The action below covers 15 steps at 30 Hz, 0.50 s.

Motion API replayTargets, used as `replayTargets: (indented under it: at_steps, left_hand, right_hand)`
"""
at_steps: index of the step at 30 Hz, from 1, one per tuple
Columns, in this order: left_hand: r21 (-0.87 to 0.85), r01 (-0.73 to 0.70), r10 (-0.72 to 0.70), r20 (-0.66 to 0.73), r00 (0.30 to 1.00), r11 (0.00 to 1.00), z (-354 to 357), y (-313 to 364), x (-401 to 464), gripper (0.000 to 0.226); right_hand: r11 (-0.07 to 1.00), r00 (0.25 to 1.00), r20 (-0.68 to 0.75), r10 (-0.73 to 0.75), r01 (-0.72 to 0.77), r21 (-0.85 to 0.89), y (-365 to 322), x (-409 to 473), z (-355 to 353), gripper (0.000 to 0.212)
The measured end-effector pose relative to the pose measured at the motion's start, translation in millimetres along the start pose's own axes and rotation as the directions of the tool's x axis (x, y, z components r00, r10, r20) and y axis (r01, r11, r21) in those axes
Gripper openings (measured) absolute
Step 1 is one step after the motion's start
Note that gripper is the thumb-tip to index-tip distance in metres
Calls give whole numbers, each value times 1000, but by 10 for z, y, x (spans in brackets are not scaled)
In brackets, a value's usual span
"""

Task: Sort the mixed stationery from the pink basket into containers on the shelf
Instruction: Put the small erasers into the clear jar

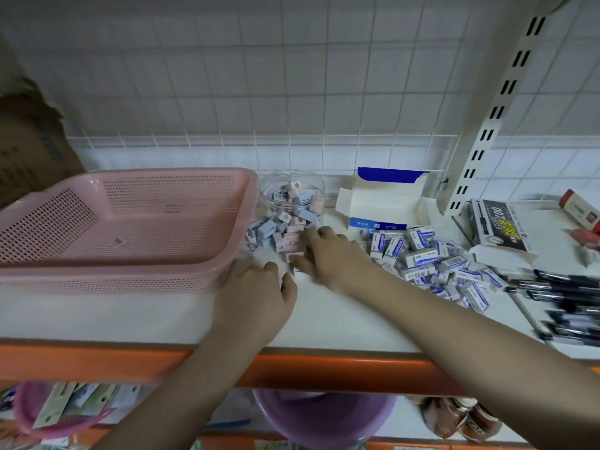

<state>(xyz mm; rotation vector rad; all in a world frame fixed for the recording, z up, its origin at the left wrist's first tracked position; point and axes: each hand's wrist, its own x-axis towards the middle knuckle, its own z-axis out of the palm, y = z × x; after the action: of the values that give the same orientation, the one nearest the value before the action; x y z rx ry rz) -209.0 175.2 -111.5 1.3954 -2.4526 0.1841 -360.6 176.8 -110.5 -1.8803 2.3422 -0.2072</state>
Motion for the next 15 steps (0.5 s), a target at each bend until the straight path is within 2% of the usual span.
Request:
replayTargets:
  at_steps: [2,4,6,8,9,11,15]
  left_hand:
    - [12,-35,35,-75,997,999,-158,24,7,32]
    - [-105,-70,50,-181,982,992,-314,64,24,32]
    - [-223,-67,36,-139,990,973,-428,65,130,32]
    - [-265,-50,17,-123,992,963,-523,45,291,36]
    - [-258,-66,30,-141,989,964,-546,18,386,37]
    - [-276,-107,63,-164,984,955,-594,-26,592,40]
    - [-360,-117,94,-81,992,926,-617,-27,1118,41]
  right_hand:
    - [995,998,-33,-54,52,-80,-4,-34,15,59]
    - [984,995,-40,-95,87,-157,5,-78,16,64]
    - [970,992,-46,-118,105,-221,21,-127,27,75]
    - [954,978,-129,-162,122,-275,-6,-185,51,83]
    - [950,970,-165,-179,126,-287,-29,-203,59,82]
    - [942,970,-142,-197,148,-301,-39,-189,64,74]
    - [950,972,-70,-226,204,-238,-68,-158,52,58]
